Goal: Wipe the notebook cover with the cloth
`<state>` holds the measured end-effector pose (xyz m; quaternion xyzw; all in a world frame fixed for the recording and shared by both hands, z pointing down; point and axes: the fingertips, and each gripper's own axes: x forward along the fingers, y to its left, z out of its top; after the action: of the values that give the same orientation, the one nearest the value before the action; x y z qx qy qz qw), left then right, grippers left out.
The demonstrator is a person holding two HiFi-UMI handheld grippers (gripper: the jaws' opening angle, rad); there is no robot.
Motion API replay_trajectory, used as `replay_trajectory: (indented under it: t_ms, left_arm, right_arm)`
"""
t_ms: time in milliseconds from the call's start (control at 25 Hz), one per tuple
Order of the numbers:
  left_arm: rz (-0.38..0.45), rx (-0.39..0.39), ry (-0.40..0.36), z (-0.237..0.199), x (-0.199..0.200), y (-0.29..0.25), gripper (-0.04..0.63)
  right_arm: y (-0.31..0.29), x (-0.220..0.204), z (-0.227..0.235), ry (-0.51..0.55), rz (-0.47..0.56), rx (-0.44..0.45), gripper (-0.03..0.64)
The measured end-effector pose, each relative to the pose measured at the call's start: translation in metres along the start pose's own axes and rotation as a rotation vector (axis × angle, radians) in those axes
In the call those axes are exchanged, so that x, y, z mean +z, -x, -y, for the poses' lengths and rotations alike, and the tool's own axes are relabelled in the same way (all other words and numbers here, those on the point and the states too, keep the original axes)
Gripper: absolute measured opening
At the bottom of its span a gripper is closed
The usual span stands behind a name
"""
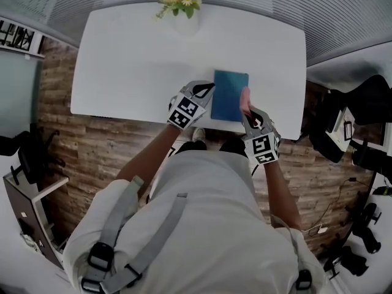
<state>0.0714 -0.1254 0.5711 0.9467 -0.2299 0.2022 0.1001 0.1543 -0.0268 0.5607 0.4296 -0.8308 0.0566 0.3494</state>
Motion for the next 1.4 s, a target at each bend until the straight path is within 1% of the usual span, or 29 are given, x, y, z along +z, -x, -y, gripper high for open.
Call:
replay_trajectory:
  t_ms: [80,200,400,640,800,1000,1240,1400]
  left_arm:
    - [0.070,0.011,0.048,0.004,0.023,0.017,0.002]
    - [0.176,0.024,0.076,0.008,0.064,0.042,0.002]
    - [0.302,0.035,0.073,0.014,0.116,0.079,0.002]
    - [0.422,0.059,0.042,0.027,0.169,0.117,0.002]
    - [0.466,0.059,0.062,0.036,0.196,0.137,0.002]
    - [0.504,0.068,0.050,0.043,0.219,0.154,0.002]
    - [0.577,0.093,0.034,0.048,0.248,0.172,0.001]
    - [0.591,0.099,0.023,0.047,0.258,0.174,0.000]
  right_arm:
    - [0.011,0.032,0.009,-0.043,0.080,-0.018,0.020]
    - [0.026,0.069,0.019,-0.109,0.171,-0.037,0.020]
    - [0.050,0.113,0.029,-0.195,0.266,-0.051,0.021]
    - [0.077,0.161,0.036,-0.205,0.365,-0.049,0.020]
    - [0.097,0.191,0.040,-0.205,0.428,-0.057,0.021]
    - [0.119,0.219,0.045,-0.198,0.480,-0.067,0.021]
    - [0.137,0.240,0.049,-0.190,0.519,-0.069,0.021]
    - [0.144,0.247,0.053,-0.181,0.533,-0.077,0.021]
